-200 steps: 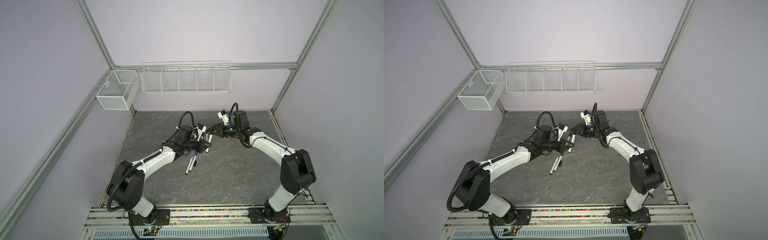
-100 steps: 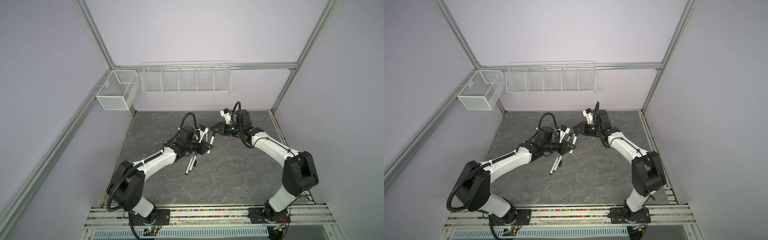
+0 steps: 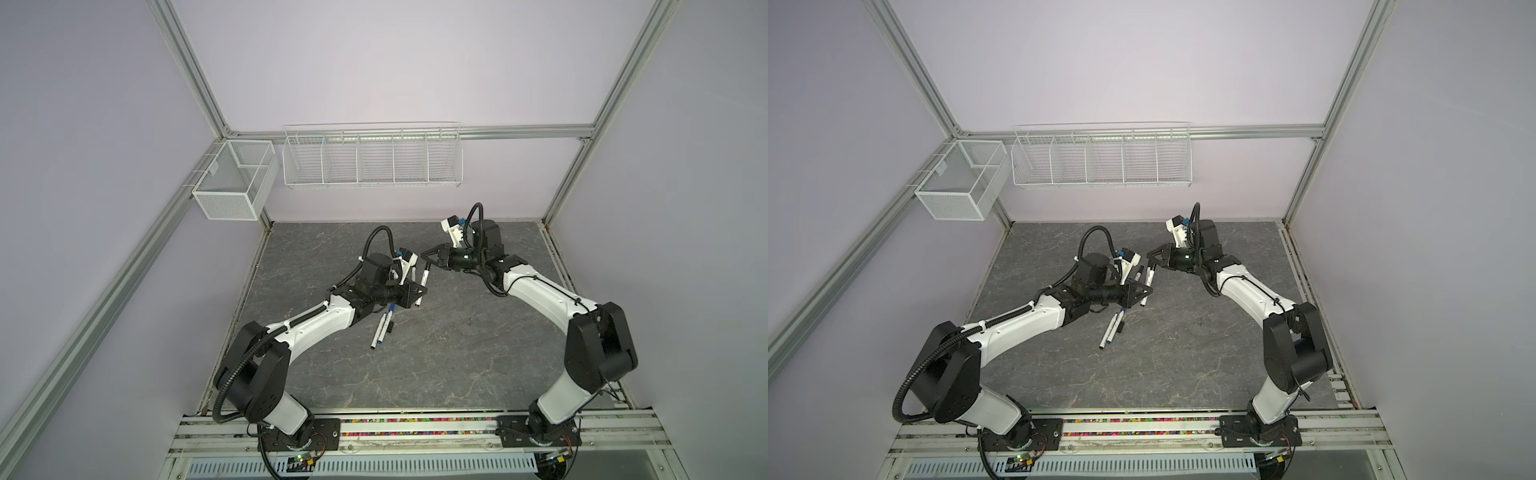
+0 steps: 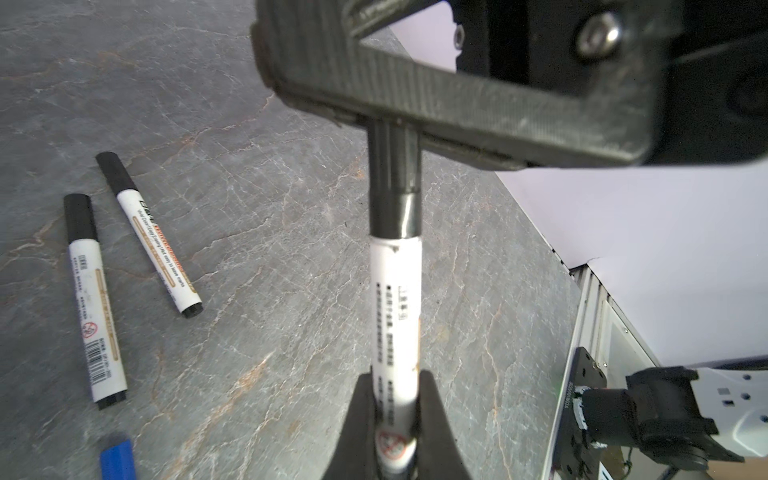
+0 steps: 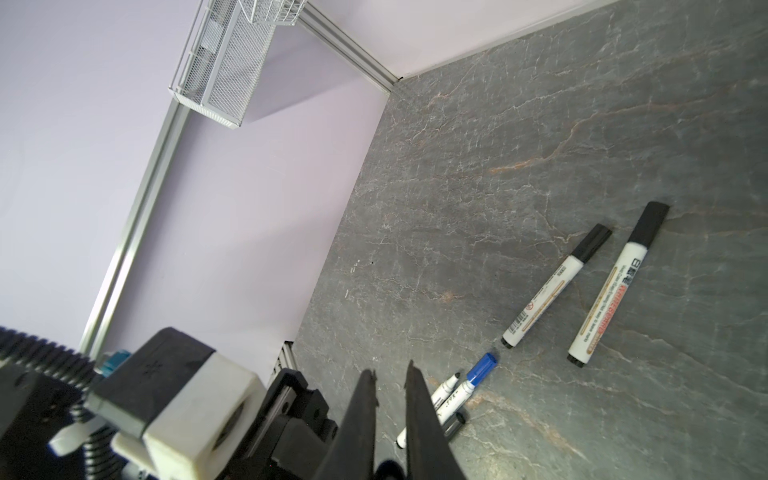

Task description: Insert the pens into the pen caps

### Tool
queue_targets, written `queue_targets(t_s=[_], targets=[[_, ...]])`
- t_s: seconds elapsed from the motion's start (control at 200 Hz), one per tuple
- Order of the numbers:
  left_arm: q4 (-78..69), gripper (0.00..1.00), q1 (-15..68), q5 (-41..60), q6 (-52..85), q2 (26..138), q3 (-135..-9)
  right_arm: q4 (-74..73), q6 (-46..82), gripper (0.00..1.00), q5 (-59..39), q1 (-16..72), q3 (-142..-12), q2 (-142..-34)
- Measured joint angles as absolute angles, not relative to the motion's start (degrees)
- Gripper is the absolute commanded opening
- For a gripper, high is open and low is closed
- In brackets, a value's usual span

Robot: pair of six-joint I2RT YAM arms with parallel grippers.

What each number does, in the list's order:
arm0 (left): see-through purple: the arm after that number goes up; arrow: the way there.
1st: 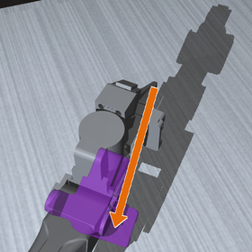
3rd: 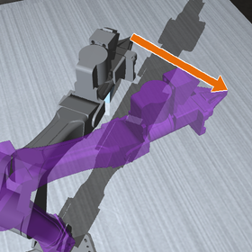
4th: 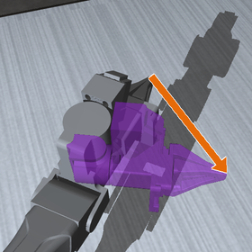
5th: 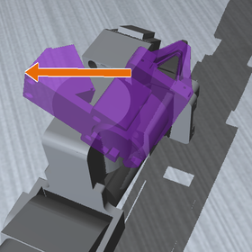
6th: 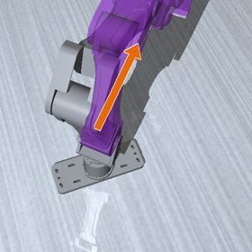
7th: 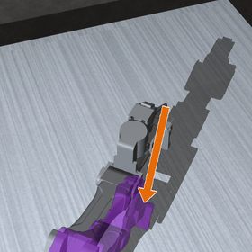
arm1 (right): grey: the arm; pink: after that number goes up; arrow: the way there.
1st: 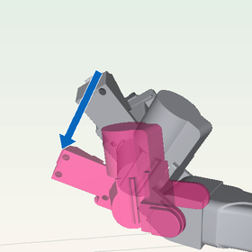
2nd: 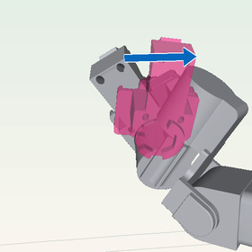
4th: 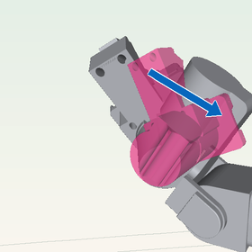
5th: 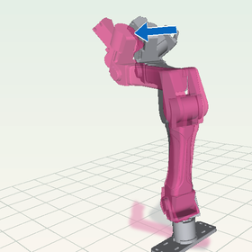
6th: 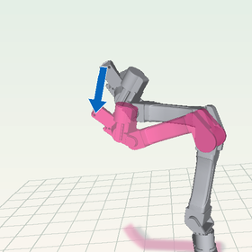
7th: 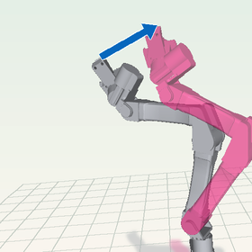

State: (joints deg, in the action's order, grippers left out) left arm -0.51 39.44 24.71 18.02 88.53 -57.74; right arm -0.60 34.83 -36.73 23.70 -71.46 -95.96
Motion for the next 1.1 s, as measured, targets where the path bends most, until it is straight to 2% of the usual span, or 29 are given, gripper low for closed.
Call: queue_targets(t_s=[0.34,0.61,0.815,1.1], targets=[[-0.99,0.00,38.37,21.47,15.46,87.79,-57.58,1.58,24.75,0.07,-30.79,25.80,-73.34,-95.81],[-1.04,0.00,38.20,21.50,14.28,86.91,-57.58,-4.27,30.41,0.07,-38.59,22.83,-70.96,-96.62],[-0.93,0.00,37.43,22.15,14.46,86.65,-57.58,1.72,22.94,0.07,-40.05,25.04,-77.03,-98.17],[3.46,0.00,36.42,25.63,14.17,87.61,-59.18,6.42,14.90,0.07,-39.64,26.09,-77.84,-98.17]])
